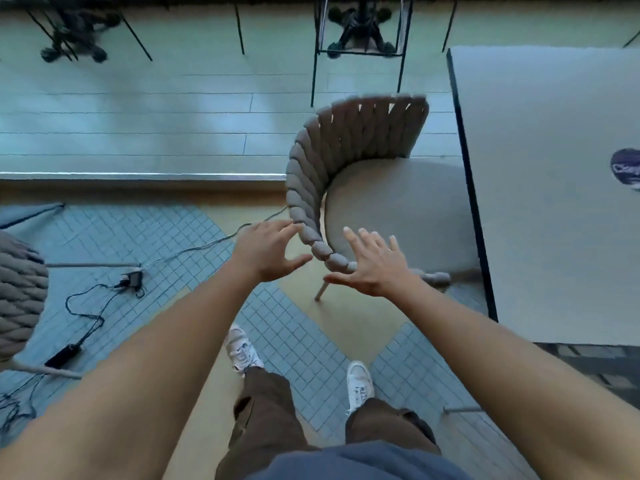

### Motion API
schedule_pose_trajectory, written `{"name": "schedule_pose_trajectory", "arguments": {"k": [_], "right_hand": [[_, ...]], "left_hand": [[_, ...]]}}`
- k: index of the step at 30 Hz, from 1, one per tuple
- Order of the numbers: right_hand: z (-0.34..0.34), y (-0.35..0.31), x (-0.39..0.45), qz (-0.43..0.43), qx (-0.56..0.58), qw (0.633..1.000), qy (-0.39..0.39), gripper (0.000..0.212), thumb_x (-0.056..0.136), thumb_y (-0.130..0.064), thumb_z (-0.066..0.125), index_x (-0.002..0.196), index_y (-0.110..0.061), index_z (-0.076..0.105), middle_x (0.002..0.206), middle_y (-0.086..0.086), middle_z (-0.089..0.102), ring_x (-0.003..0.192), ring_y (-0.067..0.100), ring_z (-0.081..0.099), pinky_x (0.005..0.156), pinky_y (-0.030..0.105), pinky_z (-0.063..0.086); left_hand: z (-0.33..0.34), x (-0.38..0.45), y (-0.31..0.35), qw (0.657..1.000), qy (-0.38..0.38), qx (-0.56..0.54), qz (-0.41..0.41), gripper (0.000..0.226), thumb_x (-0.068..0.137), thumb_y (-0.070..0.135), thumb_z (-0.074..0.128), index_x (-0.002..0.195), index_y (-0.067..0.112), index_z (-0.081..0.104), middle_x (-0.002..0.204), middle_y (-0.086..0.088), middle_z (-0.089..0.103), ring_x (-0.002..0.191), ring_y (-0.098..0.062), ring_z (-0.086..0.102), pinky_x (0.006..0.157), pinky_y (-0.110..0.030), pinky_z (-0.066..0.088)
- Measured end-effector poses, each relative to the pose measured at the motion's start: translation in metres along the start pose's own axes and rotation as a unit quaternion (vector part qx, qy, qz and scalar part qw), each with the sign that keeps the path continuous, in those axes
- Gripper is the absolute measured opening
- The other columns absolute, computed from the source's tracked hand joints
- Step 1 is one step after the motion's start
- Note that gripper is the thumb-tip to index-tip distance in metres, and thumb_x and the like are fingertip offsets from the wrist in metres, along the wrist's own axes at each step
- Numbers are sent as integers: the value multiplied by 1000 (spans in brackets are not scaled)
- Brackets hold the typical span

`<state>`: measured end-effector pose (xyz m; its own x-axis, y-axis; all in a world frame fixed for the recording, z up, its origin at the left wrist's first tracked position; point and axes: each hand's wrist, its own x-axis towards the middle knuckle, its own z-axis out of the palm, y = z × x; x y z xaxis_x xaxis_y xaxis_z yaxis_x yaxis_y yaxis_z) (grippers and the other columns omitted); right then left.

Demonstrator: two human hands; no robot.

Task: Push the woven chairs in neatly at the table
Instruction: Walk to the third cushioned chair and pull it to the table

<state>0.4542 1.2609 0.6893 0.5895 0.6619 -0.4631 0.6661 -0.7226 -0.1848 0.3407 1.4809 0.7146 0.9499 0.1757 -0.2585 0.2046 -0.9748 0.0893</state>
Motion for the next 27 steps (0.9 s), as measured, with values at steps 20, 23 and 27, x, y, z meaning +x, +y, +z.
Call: {"name": "schedule_pose_trajectory", "arguments": {"k": [20, 23, 27], "right_hand": [[73, -103, 119, 259, 125, 958, 23, 106, 81, -78, 56, 158, -17, 16, 149, 11, 49, 139, 29, 41, 117, 53, 22], [80, -99, 136, 270, 110, 955, 55, 81, 82, -74, 60, 138, -19, 41, 130, 8, 63, 121, 29, 57, 98, 46, 38], [91, -89, 147, 272, 71, 952, 122, 54, 83, -72, 57, 104, -22, 56, 98, 4, 71, 90, 30, 69, 66, 37, 39]], "left_hand": [[79, 167, -110, 905, -84, 140, 394, 84, 86, 61, 65, 157, 30, 32, 164, -3, 29, 155, -30, 13, 125, -50, 4], [86, 195, -102, 881, -78, 183, 428, 85, 85, 63, 64, 156, 30, 33, 158, 0, 41, 153, -28, 22, 125, -49, 8], [83, 229, -87, 851, -71, 231, 466, 74, 80, 74, 61, 142, 35, 50, 136, 6, 63, 133, -21, 52, 115, -41, 32]]}}
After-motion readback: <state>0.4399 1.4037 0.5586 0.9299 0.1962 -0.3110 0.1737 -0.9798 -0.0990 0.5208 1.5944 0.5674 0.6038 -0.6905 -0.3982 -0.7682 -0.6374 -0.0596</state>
